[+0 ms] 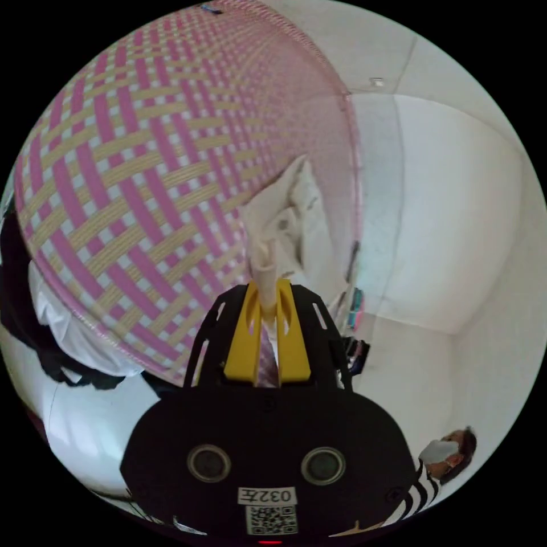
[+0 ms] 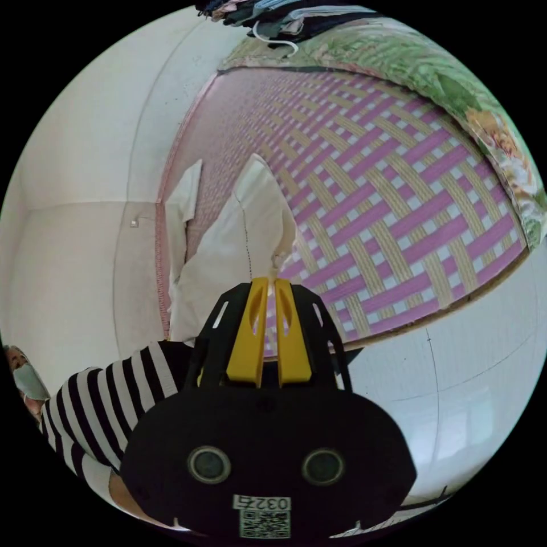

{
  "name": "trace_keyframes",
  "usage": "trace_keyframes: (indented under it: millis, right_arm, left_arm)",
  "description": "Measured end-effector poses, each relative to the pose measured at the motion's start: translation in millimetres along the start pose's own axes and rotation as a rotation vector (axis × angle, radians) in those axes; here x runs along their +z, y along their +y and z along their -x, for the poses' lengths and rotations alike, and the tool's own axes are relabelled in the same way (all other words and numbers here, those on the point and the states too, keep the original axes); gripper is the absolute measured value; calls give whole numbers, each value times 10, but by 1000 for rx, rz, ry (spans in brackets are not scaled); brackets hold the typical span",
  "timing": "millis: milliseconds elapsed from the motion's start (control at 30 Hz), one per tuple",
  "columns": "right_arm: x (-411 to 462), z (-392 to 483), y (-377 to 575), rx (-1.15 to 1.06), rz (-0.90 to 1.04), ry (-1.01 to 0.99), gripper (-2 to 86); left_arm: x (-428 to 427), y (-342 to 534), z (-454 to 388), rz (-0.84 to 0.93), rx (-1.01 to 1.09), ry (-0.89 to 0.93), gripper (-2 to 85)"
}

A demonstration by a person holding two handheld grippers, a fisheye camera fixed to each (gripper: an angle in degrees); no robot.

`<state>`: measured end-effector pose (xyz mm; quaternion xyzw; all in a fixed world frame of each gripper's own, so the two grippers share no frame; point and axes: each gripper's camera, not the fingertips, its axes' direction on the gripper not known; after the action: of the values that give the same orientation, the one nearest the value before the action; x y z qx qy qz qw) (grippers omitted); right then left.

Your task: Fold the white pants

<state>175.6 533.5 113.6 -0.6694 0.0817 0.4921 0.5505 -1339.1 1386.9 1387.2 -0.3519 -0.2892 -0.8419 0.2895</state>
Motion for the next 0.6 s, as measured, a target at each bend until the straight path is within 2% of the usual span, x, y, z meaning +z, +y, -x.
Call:
trace_keyframes:
  millis: [33, 100, 167, 233, 367, 467, 600]
  right_arm:
    - [45, -22, 21, 6, 24, 14, 33]
    - [51, -4, 25, 19, 49, 49, 63]
    - [-90, 122, 24, 23, -19, 177, 73]
    - [-201, 264, -10, -7, -100, 283, 73]
    - [-135, 488, -312, -151, -160, 164, 73]
    - [50, 575, -623, -202, -122, 175, 74]
    - [179, 591, -947, -236, -69, 216, 75]
  left_arm:
    - [109, 24, 115, 12, -68, -39, 12]
    - [248, 93, 271, 11, -158, 42, 34]
    - [310, 260, 328, -80, -219, 99, 44]
    - [271, 426, 267, -202, -242, 27, 42]
    - [359, 749, 1, -385, -193, -57, 27]
    - [405, 1027, -256, -531, -194, -157, 7]
    - [404, 1213, -447, -608, -175, -165, -15]
